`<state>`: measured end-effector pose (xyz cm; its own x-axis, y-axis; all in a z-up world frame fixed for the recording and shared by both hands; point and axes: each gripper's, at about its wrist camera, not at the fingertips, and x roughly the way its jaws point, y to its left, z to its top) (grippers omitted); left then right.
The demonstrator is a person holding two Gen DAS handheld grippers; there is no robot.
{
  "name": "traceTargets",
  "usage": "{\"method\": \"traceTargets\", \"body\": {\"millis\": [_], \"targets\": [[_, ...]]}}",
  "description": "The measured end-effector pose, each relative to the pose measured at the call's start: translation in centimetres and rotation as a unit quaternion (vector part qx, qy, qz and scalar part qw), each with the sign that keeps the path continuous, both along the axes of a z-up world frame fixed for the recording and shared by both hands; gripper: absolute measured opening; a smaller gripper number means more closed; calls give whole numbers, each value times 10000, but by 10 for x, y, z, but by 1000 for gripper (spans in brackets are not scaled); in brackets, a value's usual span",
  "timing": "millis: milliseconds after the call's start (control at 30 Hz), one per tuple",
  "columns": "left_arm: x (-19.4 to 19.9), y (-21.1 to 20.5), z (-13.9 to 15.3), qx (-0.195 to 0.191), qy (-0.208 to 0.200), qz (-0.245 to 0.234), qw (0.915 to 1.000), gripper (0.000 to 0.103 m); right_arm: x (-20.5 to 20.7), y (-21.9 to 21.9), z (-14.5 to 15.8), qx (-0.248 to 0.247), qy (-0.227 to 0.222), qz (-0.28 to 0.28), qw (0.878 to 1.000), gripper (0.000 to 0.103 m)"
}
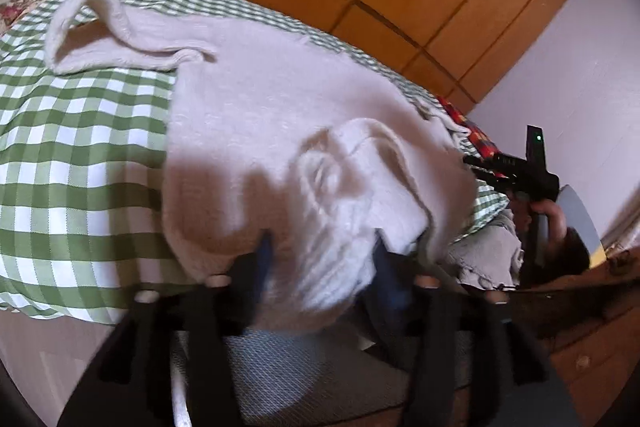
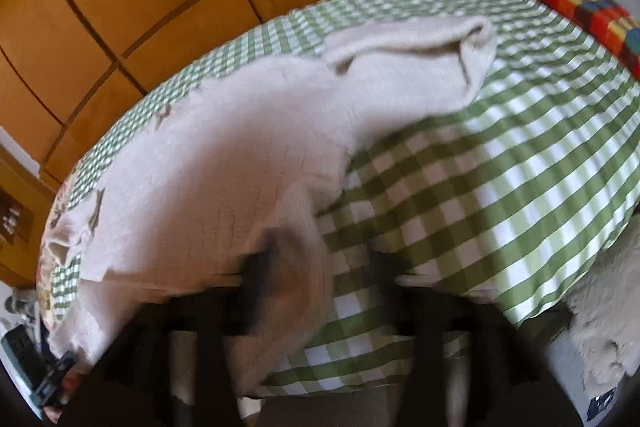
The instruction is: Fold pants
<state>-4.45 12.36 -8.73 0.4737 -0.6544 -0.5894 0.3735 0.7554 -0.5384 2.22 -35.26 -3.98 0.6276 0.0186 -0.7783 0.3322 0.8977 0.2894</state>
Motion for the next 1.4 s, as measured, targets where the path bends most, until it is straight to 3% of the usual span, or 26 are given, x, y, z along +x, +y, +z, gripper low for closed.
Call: {"method": "traceTargets", "body": {"millis": [67,133,200,267,300,367,433,500,600,700,800,933,1033,1267,1400], "targets": [[0,6,3,-246,-32,75,9997,63,-2,-4,1,325,-55,31,9995,74],[5,13,3,-459,35,284,9985,65,-2,-2,-7,640,199,244,9975,74],[6,12,1,-462,5,317,9984,64,-2,2,-17,997,400,458,9932,74],[8,5,2,-350,26,242,9991,64,-2,11,-28,1189,620,625,9890,67],[9,2,5,-326,-2,209,9993,64,-1,13,-26,941,650,539,9920,64],[12,3,21,-202,-195,261,9993,64,-3,15,-2,-243,256,220,9991,64],[16,17,42,-219,-450,429,9978,72,0,16,27,-989,-237,172,9947,65],[27,27,61,-38,-665,804,9945,89,14,15,41,-1121,-373,348,9924,67],[63,26,80,527,-796,1000,9904,89,48,15,47,-1119,-334,717,9906,68],[109,8,86,1107,-729,940,9867,90,93,21,40,-1181,-188,1159,9860,75],[165,-20,79,1642,-618,762,9815,90,139,32,31,-1337,-47,1528,9792,77],[234,-52,63,2003,-637,437,9767,93,198,43,18,-1528,145,1923,9693,83],[272,-73,52,2098,-594,295,9755,93,231,42,9,-1625,167,2056,9649,83],[346,-84,18,2472,-265,17,9686,93,291,21,-16,-1213,447,2411,9619,83],[370,-77,-2,2250,124,-274,9739,92,301,17,-32,-1019,628,2881,9501,83]]}}
